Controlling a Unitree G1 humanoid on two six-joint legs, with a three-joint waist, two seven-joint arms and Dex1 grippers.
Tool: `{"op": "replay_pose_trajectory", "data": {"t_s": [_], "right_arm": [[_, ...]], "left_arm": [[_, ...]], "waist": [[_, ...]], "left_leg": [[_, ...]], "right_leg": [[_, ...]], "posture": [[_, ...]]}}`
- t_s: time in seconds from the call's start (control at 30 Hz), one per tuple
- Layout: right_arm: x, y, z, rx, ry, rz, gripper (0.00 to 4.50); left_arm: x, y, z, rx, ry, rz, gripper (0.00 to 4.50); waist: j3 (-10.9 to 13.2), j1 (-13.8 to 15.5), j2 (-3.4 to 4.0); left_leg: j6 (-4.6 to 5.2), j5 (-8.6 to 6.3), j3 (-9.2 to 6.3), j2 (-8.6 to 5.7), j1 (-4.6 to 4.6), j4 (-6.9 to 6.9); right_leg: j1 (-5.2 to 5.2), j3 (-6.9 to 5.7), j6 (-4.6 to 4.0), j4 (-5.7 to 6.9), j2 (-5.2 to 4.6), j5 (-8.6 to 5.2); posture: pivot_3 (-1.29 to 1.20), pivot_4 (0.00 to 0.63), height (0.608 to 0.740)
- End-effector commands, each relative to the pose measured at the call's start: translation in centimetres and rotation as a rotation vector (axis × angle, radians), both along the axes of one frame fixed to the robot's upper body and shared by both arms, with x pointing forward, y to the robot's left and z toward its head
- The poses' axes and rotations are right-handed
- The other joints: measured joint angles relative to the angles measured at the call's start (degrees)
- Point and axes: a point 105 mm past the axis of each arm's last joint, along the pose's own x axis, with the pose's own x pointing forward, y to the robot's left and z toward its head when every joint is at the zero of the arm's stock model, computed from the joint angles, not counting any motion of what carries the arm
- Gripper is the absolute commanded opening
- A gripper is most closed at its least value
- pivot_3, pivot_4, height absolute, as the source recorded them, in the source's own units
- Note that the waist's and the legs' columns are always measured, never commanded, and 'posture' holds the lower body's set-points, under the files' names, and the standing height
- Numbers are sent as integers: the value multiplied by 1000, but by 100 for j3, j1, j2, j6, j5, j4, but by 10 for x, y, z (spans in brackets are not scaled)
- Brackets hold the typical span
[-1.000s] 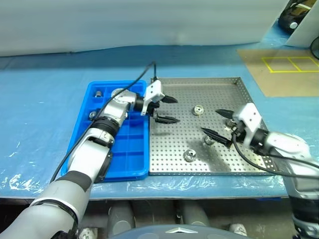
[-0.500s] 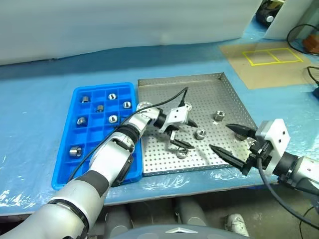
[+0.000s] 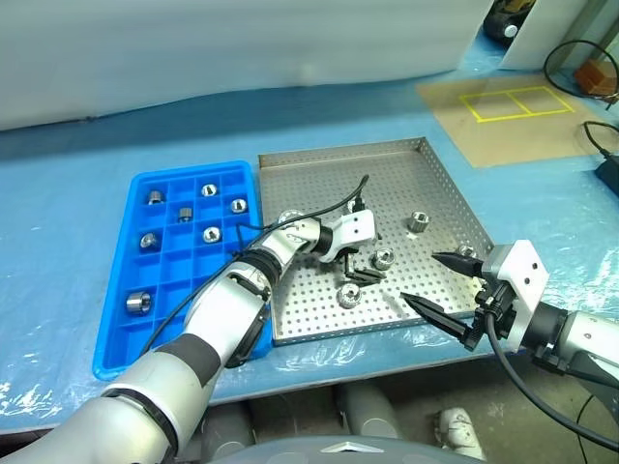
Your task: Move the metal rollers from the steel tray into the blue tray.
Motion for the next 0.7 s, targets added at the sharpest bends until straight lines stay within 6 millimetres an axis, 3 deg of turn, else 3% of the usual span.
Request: {"op": "replay_pose_trajectory", "data": {"t_s": [0.03,0.27,0.4,0.57,0.67,0.7], "right_arm": [[-3,3,8,-34,-59,8,4500],[-3,2,8,-38,-72,-9,4500],[-3,4,10,-30,-74,7,4500],[-2,6,9,-29,-71,12,4500],[0,6,9,-31,-75,10,4500],[1,5,10,-32,-77,10,4500]], "left_arm": [[-6,-6,-2,-27,34,-10,4479],[-13,-8,-11,-10,50,-31,4479],[-14,-5,-16,18,54,-38,3233],[-13,-5,-14,4,57,-31,3233],[-11,-4,-15,11,47,-21,2684],[-10,-4,-15,11,43,-15,2684]], "waist": [[0,-59,0],[-2,-315,3],[-2,-403,3],[-3,-470,4],[-3,-482,4],[-3,-482,4]], "left_leg": [[6,-4,0,-10,0,0],[51,-24,-3,-40,-36,7],[80,-26,-3,-48,-50,12],[83,-28,-3,-51,-52,16],[84,-28,-3,-56,-51,19],[84,-28,-3,-56,-51,19]], "right_leg": [[0,1,1,-3,-10,-1],[11,0,32,-67,-43,14],[11,-8,32,-78,-56,14],[18,-15,32,-82,-64,14],[19,-16,32,-82,-70,14],[20,-16,33,-82,-71,14]], "posture": [[-755,150,740],[-759,150,740],[-757,150,740],[-750,150,740],[-744,150,740],[-744,150,740]]}}
